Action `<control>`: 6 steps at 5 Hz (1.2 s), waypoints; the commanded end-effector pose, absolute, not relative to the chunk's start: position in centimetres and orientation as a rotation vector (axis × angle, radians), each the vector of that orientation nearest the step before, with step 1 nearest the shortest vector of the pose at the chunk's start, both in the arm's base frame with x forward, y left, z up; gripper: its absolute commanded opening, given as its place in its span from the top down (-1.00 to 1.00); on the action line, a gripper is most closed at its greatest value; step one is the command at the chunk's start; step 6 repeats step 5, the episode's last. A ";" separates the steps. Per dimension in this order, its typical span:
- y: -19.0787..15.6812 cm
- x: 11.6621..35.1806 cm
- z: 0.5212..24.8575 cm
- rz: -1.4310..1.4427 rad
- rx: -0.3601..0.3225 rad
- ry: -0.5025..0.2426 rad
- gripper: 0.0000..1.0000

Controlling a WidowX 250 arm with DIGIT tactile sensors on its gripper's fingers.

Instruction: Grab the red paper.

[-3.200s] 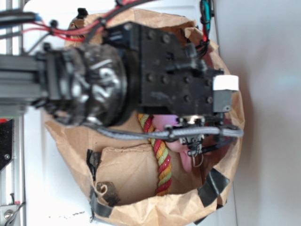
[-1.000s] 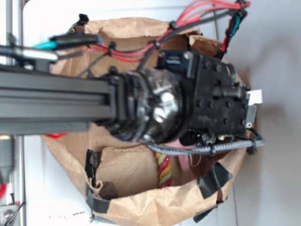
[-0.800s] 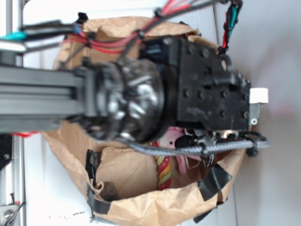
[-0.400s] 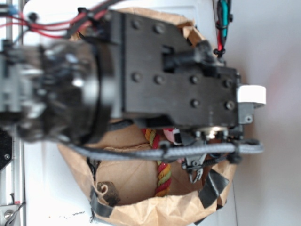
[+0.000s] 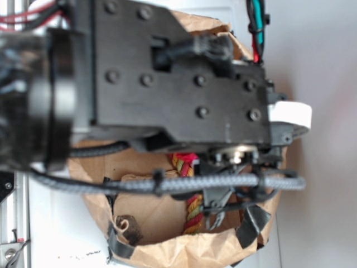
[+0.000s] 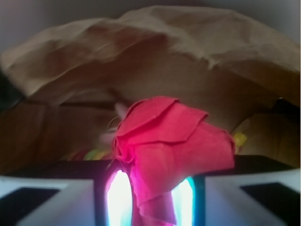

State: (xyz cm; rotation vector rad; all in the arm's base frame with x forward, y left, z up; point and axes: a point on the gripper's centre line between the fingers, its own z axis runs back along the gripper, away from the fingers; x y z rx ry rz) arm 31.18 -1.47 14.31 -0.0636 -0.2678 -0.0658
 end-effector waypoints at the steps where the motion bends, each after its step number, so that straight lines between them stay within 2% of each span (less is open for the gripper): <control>1: -1.4 29.4 18.4 -0.117 0.000 -0.313 1.00; 4: -0.3 27.7 20.8 -0.021 0.095 -0.346 1.00; 5: -0.6 28.2 20.5 -0.008 0.160 -0.345 1.00; 6: -0.6 28.2 20.5 -0.008 0.160 -0.345 1.00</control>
